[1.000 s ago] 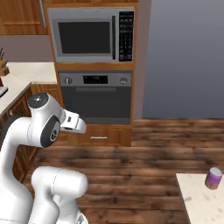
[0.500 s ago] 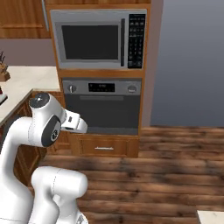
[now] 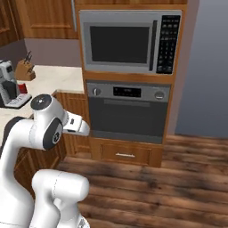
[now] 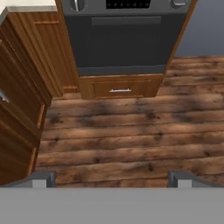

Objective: Four empty soda cans are scattered around the kitchen. Gather all the cans and cluster them next to the stove for recycling.

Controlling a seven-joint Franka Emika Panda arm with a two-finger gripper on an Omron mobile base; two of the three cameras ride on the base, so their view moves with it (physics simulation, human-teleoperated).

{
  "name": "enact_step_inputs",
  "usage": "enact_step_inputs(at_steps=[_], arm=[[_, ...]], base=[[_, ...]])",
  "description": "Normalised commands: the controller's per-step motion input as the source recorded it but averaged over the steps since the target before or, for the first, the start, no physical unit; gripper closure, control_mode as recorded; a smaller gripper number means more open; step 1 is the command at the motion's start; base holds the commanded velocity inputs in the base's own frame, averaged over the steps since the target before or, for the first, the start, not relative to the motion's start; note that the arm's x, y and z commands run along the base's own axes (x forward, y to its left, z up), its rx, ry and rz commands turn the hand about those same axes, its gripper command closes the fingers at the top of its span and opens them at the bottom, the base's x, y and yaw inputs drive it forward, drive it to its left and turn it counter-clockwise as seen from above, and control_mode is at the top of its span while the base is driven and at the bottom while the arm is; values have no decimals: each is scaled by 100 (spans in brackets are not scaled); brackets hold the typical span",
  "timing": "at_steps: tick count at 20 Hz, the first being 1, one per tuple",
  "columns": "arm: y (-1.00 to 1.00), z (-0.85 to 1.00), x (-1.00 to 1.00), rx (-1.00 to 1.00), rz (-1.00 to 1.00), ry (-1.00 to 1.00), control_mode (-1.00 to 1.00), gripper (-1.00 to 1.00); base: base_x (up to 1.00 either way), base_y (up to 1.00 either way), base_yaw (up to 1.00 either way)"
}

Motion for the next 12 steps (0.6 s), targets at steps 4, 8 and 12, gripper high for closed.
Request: enact_step_inputs(at_steps=[4, 8, 12], arm=[[0, 0, 0, 0, 0, 0, 100, -100], [0, 0, 0, 0, 0, 0, 100, -100], [0, 0, 0, 0, 0, 0, 100, -100]], base=[[-10, 41, 22], [-8, 34, 21], [1, 14, 21]])
